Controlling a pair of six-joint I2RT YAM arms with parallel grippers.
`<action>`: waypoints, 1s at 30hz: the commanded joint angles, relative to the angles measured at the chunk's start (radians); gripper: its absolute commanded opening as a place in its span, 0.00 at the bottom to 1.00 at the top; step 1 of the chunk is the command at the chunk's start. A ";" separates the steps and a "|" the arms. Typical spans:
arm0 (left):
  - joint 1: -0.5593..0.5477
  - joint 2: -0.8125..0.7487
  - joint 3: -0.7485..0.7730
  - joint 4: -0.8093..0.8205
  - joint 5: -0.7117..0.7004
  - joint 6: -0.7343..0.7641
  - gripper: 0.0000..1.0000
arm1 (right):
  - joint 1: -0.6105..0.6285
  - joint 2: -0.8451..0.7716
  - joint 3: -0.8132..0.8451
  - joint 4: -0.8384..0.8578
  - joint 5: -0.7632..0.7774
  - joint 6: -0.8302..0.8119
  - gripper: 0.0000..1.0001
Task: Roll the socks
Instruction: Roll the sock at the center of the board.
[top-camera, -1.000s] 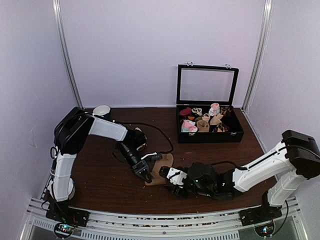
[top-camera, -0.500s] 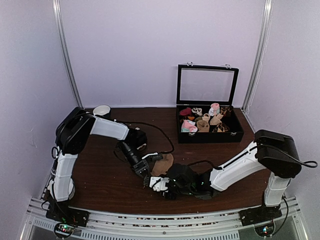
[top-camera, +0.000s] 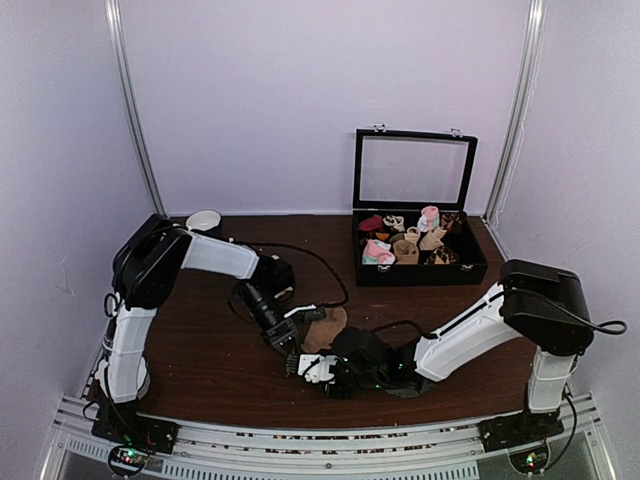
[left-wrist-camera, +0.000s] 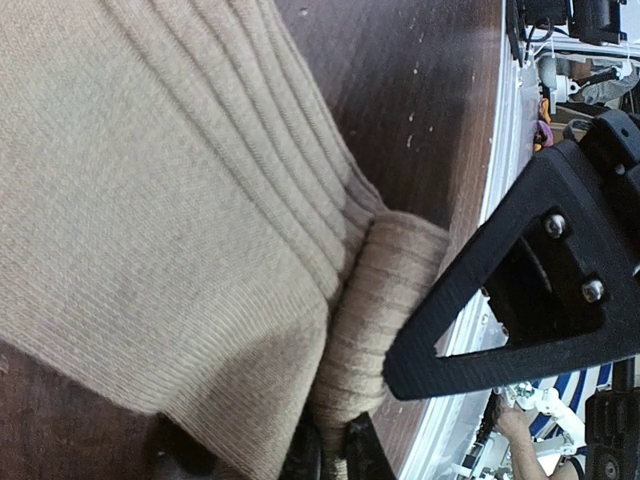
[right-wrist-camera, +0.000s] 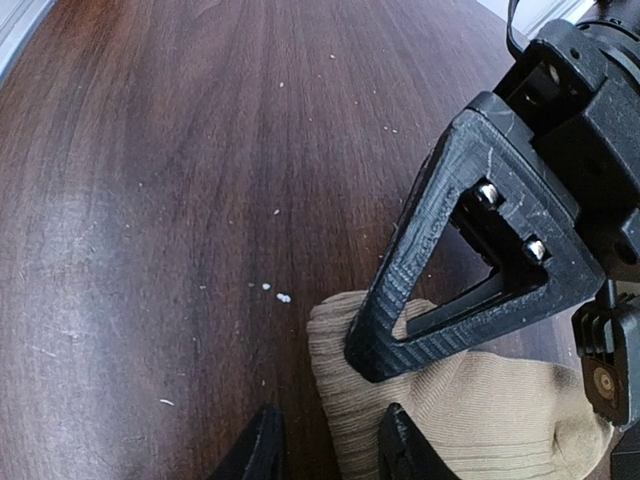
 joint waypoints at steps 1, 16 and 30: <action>0.004 0.060 -0.003 0.039 -0.159 0.023 0.00 | -0.015 0.008 0.006 -0.096 0.044 -0.045 0.35; 0.007 -0.034 -0.032 0.042 -0.059 0.131 0.26 | -0.074 0.074 0.055 -0.281 -0.094 0.113 0.10; 0.120 -0.353 -0.230 0.254 -0.118 0.256 0.46 | -0.214 0.051 0.087 -0.417 -0.434 0.364 0.00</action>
